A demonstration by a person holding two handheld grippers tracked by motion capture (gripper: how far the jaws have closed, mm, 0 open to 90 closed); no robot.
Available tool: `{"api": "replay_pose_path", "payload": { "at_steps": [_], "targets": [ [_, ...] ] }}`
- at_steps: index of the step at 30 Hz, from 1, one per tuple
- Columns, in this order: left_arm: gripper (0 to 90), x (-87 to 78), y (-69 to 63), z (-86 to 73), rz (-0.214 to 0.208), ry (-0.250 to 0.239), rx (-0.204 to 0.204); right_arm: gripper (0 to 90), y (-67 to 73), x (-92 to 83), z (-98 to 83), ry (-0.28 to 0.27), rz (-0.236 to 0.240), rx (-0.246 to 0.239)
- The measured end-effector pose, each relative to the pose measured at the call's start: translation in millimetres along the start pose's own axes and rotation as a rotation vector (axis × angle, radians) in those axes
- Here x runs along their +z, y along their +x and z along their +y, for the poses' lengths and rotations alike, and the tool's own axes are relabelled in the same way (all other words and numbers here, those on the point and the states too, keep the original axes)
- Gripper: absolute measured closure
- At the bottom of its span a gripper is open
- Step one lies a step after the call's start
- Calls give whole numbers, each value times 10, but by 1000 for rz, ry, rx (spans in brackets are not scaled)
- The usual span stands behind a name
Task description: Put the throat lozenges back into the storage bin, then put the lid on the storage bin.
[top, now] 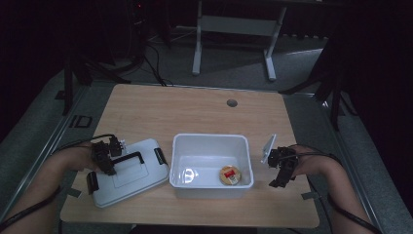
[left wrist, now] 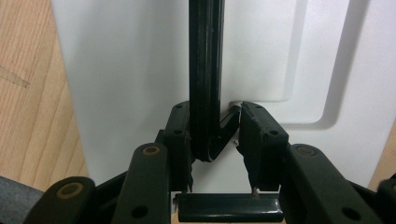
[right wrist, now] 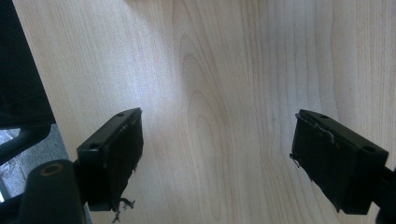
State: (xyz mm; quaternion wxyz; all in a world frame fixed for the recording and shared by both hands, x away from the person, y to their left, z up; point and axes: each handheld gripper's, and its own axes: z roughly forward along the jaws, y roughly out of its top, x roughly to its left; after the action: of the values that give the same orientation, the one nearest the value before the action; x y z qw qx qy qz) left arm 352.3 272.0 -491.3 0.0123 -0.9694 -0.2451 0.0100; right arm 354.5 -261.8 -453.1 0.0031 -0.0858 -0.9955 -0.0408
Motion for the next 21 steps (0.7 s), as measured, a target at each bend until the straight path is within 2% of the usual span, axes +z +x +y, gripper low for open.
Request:
{"api": "replay_pose_path", "payload": {
  "at_steps": [5,7,9,13,21],
  "targets": [
    [706,0,-4,12,-17,-1,-6,163,-3,17,7,0,5,3],
    [716,1,3,20,-28,1,-32,164,-4,23,11,0,7,3],
    [728,2,5,20,-35,1,-34,164,-3,31,13,-1,6,3],
    [813,10,1,26,-71,0,-41,164,-3,47,18,-5,9,-3],
    [831,-3,4,24,-70,-23,-50,163,-9,68,11,-7,-3,-10]
  ]
}}
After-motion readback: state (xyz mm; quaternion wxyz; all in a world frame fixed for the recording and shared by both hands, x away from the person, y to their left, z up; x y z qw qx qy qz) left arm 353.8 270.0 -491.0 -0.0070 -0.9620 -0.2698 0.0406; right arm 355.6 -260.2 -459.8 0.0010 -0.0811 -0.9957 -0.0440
